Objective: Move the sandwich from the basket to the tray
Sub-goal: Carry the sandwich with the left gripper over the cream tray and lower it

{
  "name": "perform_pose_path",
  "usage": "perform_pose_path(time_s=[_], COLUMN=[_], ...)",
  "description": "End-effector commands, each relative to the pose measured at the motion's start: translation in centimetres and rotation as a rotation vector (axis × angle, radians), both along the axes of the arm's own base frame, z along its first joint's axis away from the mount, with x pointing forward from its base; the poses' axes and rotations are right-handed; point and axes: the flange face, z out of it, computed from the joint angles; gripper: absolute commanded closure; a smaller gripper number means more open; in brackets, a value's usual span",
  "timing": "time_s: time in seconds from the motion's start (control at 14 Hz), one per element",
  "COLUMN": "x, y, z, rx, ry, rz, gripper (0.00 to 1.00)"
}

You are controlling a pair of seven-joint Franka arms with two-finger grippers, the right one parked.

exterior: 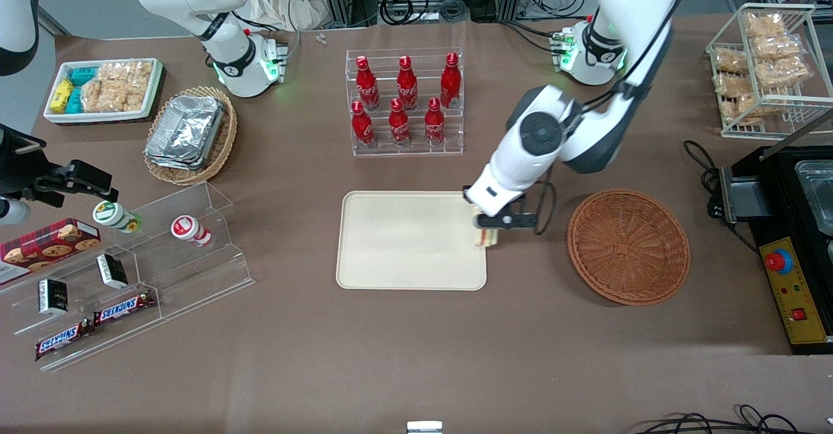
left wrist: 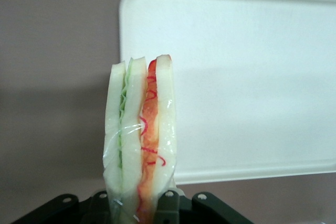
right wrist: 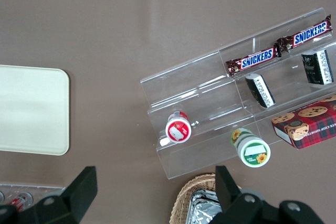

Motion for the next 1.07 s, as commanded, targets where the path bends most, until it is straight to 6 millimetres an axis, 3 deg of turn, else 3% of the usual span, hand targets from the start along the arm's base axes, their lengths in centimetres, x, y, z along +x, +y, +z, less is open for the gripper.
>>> perform_pose_path(time_s=[0.0,0.07,0.14,0.29,0.64,0.71,0.79,1.0], x=[0.6,0.5,0.4,0.6,0.4,0.3,0.3,1.0], y=[-0.5,-0.5,-0.6,-0.6,-1.8,-2.0,-2.0,-1.9], z=[-2.9,-3.5,-3.8,-4.5,-5.9,-6.0,-6.1,-3.7], rx=[0.020,0.019,0.018,0.015,-0.026,-0.027,-0.028,-0.032], ry=[-0.020,-0.022,-0.020,-0.017,-0.049,-0.048,-0.048,-0.086], rz=[-0.062,-0.067,-0.068,-0.065,-0.071,-0.073,-0.074,-0.056], gripper=[1.00,0.99,0.90,0.56,0.46,0.31,0.00,0.00])
